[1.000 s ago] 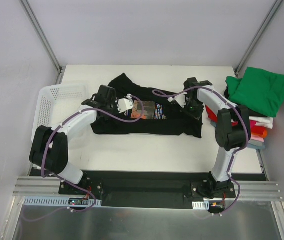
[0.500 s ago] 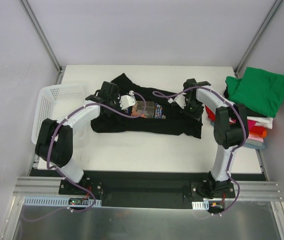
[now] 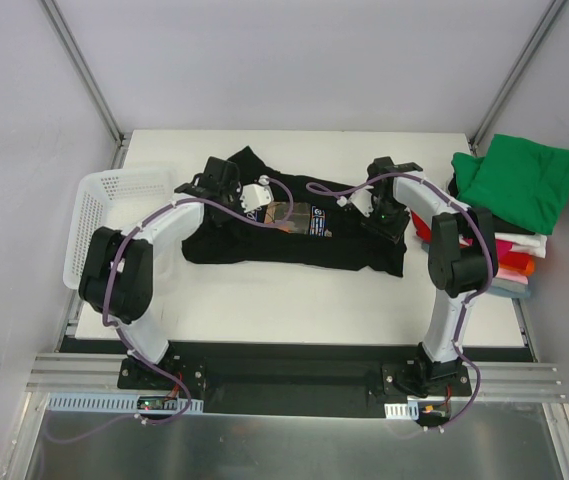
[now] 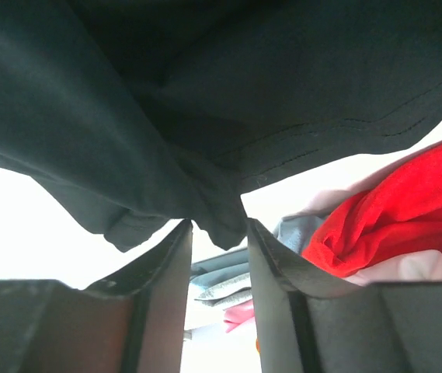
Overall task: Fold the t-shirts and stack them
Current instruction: Fold the tshirt
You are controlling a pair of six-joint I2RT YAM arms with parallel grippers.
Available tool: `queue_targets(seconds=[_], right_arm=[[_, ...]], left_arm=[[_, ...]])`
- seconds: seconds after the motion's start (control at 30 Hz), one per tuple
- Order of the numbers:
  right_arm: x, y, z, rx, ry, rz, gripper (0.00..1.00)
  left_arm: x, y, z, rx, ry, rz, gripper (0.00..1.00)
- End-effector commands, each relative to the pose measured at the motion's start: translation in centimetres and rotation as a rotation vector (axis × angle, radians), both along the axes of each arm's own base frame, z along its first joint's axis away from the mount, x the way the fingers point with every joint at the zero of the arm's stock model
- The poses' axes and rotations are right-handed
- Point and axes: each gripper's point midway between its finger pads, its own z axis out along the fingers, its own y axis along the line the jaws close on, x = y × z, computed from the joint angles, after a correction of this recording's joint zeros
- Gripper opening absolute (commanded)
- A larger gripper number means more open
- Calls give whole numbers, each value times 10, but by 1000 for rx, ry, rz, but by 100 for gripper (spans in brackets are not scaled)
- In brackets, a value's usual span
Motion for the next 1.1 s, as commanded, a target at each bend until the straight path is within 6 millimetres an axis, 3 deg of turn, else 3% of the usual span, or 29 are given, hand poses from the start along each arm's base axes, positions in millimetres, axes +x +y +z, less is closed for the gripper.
queue_targets(seconds=[0.0,0.33,0.43,0.47,0.53,0.63,0.87,1.07], right_arm=[[3,-5,7,-8,-15,1,39],[-2,-7,7,-8,-18,-6,40],[-5,-7,6,-9,-13,-3,40],[-6,-8,5,-11,-8,-6,39],[-7,-7,6,-7,-10,-9,38],[-8,-6,6,-1,-7,-11,37],[-11,-6,4,6,-4,-16,36],[-13,-5,5,8,-5,-24,35]], left_arm=[[22,1,15,4,-60,-6,0],[47,2,21,5,-88,27,0],[52,3,20,8,-92,42,15],[54,4,19,9,-94,45,29],[57,4,21,6,-104,57,46],[59,4,25,-17,-116,74,66],[46,-2,38,-85,-124,69,74],[20,-5,23,-99,-72,50,74]])
